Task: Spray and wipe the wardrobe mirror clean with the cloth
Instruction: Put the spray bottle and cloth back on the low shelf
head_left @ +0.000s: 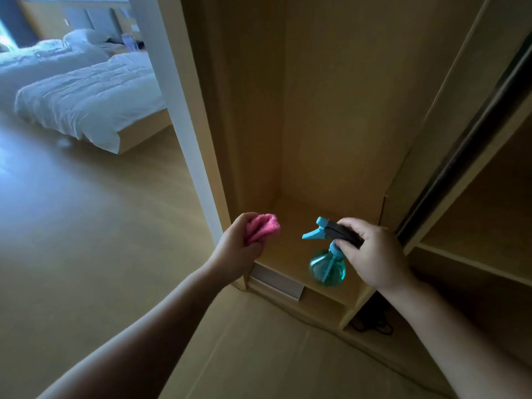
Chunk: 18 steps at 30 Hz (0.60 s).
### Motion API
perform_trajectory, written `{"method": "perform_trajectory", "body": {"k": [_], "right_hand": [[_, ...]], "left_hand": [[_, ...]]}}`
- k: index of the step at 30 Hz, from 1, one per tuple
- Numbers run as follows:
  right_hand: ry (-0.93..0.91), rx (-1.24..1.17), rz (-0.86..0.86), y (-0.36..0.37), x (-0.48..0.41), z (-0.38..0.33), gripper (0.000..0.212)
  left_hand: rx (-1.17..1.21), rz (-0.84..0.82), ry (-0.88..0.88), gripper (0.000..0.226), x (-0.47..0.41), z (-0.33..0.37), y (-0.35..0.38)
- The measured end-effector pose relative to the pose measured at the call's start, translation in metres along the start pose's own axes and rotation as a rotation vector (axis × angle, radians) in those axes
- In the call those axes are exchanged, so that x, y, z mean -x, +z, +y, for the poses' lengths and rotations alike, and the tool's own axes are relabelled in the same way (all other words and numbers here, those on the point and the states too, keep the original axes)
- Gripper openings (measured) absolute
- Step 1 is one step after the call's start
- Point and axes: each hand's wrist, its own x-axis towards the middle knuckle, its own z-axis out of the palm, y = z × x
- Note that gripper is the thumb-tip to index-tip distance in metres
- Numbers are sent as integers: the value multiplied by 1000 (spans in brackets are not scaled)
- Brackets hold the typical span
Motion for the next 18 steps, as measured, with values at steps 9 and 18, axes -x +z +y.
{"method": "perform_trajectory", "body": {"k": [9, 18], "right_hand": [[219, 155, 41, 78, 4, 11, 24], [344, 106, 76, 197, 34, 99, 26]], "left_hand": [[-85, -200, 120, 47, -78, -86, -12], [-143, -282, 106, 48, -105, -221, 18]]}}
